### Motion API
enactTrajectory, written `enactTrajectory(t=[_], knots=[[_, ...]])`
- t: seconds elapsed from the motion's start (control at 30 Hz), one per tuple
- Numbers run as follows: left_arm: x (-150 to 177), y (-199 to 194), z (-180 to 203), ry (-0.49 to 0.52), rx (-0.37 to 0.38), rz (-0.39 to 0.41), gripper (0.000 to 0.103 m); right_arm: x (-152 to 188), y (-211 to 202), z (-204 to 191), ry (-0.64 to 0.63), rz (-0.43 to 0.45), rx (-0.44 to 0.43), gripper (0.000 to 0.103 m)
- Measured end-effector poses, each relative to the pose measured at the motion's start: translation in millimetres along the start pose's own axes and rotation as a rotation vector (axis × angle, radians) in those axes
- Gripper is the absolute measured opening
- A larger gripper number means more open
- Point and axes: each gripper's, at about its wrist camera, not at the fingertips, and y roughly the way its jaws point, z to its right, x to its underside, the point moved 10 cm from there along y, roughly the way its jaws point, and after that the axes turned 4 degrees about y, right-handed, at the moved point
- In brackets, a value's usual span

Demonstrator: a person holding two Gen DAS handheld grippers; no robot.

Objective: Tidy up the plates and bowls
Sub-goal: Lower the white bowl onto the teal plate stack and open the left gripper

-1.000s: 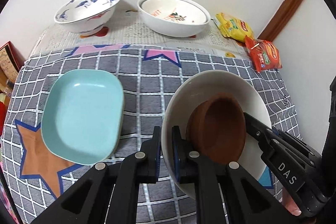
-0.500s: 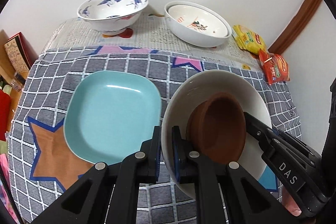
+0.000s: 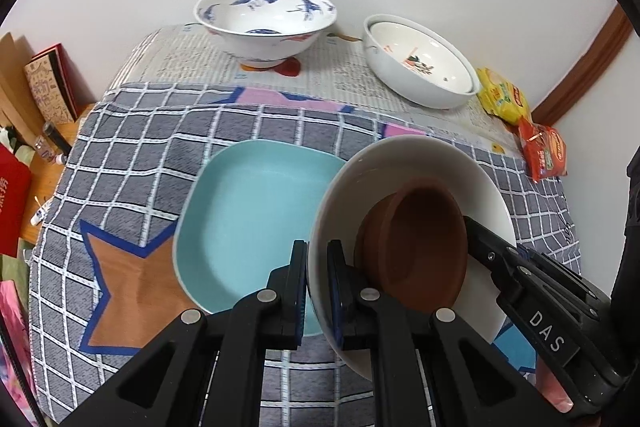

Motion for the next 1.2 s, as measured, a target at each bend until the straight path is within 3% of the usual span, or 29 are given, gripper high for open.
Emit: enactTrajectory(t=[0.63, 1.2], knots=[[-7, 1, -61, -0.081, -0.027, 0.004, 0.01, 2, 36, -57, -0.07, -0.049, -0.037, 0.009], [-3, 28, -72, -0.082, -0.049, -0.033, 0.01, 10, 66, -58, -0.051, -0.114, -0.05, 0.009]])
